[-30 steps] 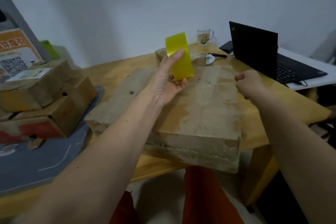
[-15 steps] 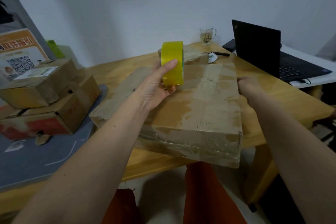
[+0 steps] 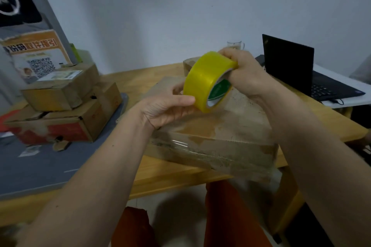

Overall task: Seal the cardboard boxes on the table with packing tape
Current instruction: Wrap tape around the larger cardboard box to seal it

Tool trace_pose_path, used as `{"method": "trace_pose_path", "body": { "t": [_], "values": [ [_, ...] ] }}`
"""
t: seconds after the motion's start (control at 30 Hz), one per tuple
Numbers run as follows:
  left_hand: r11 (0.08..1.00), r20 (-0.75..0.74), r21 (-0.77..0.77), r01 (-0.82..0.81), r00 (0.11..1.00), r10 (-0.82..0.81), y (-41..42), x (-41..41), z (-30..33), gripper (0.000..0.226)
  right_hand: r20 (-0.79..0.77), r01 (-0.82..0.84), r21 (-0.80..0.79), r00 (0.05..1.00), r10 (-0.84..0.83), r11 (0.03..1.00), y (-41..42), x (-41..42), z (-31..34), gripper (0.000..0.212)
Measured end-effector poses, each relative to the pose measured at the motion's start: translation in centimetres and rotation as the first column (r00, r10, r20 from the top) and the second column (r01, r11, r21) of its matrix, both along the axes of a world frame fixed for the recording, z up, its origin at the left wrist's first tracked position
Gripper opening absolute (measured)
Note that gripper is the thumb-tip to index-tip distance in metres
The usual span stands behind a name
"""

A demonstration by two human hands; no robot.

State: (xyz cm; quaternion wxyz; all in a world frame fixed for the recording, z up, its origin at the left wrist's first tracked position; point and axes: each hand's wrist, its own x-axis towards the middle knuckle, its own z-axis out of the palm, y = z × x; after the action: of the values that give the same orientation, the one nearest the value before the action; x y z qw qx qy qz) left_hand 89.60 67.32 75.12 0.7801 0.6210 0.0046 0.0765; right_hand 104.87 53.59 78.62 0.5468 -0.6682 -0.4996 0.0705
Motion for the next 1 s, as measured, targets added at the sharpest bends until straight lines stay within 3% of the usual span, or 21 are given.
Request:
{"method": "trace_pose_path", "body": {
  "t": [0.07, 0.13, 0.17, 0.3, 0.47, 0.57, 0.63, 0.77, 1.0],
  "values": [
    [0.991, -0.024, -0.087, -0.106, 0.994, 0.104, 0.5, -1.2, -0.5, 0.060, 0.008, 0.023, 0.063, 1.000, -0.024, 0.998, 0.4, -0.7, 0.2, 0.038],
    [0.955, -0.090, -0.195, -0.224, 0.974, 0.210, 0.8, -2.2, -1.2, 0.022, 0.057, 0.034, 0.091, 0.998, -0.039, 0.995, 1.0, -1.6, 0.5, 0.039],
    [0.929, -0.118, -0.248, -0.273, 0.961, 0.251, 0.8, -2.8, -1.5, 0.016, 0.070, 0.028, 0.101, 0.997, -0.035, 0.994, 1.3, -2.2, 0.6, 0.041],
    [0.865, -0.195, -0.313, -0.392, 0.918, 0.345, 0.7, -5.1, -2.4, 0.011, 0.091, -0.009, 0.100, 0.996, -0.001, 0.995, 2.7, -4.4, 0.4, 0.044],
    [0.816, -0.113, -0.394, -0.423, 0.904, 0.413, 1.9, -8.1, -2.8, 0.017, 0.141, 0.008, 0.089, 0.990, -0.020, 0.996, 4.4, -7.1, -0.7, 0.041],
    [0.793, -0.127, -0.254, -0.554, 0.832, 0.540, 3.3, -10.0, -2.7, 0.007, 0.179, -0.062, 0.057, 0.983, 0.051, 0.996, 4.8, -8.9, -1.2, 0.034],
    [0.770, -0.146, -0.116, -0.628, 0.777, 0.612, 4.8, -11.4, -3.0, 0.023, 0.246, -0.092, 0.011, 0.965, 0.086, 0.996, 4.5, -10.2, -1.7, 0.032],
    [0.734, -0.189, 0.147, -0.664, 0.709, 0.679, 6.3, -14.0, -4.7, 0.022, 0.418, -0.128, -0.220, 0.884, 0.212, 0.967, 3.7, -12.7, -4.0, 0.038],
    [0.605, -0.120, 0.302, -0.737, 0.600, 0.791, 6.9, -15.7, -7.1, 0.018, 0.538, -0.168, -0.429, 0.742, 0.400, 0.888, 3.8, -15.4, -5.1, 0.044]
  ]
}}
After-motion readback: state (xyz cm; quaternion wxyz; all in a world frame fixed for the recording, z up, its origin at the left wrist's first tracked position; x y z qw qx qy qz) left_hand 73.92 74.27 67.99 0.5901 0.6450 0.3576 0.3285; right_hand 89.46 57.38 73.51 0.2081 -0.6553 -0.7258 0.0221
